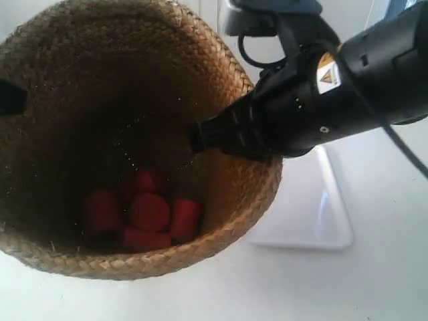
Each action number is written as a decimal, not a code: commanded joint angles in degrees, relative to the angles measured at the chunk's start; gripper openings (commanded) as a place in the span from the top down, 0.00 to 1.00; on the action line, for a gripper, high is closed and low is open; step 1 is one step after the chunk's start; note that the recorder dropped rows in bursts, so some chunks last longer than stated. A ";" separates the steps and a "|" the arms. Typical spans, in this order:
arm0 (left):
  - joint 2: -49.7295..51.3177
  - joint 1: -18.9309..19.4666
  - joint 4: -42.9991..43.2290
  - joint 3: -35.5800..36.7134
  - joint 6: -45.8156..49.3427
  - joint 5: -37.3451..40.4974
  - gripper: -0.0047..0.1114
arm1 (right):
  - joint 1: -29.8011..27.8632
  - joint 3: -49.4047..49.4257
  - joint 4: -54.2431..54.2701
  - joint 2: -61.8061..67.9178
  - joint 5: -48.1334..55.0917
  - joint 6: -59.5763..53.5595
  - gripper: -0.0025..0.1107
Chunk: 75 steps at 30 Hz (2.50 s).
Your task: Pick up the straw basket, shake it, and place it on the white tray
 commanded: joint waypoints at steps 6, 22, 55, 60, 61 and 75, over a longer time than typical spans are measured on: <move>-0.23 -0.65 -0.79 -0.81 2.96 0.79 0.96 | 0.27 0.27 -2.73 -1.31 -0.44 -1.03 0.98; -4.77 -0.65 -6.84 -2.99 1.04 -3.83 0.96 | 0.66 -6.65 -1.61 -3.84 4.58 -2.23 0.98; 27.87 -16.96 -22.59 -13.04 0.20 -21.32 0.96 | -24.42 -23.47 -9.53 9.76 30.92 -11.68 0.98; 32.17 -19.91 -23.05 -13.04 0.20 -23.34 0.96 | -29.33 -24.49 -10.64 12.99 30.96 -14.58 0.98; 33.05 -20.60 -23.05 -13.04 0.20 -24.20 0.96 | -29.91 -24.49 -10.64 13.55 30.96 -14.58 0.98; 39.72 -20.74 -22.79 -15.98 0.41 -25.65 0.96 | -30.95 -24.49 -14.28 18.70 30.96 -15.39 0.98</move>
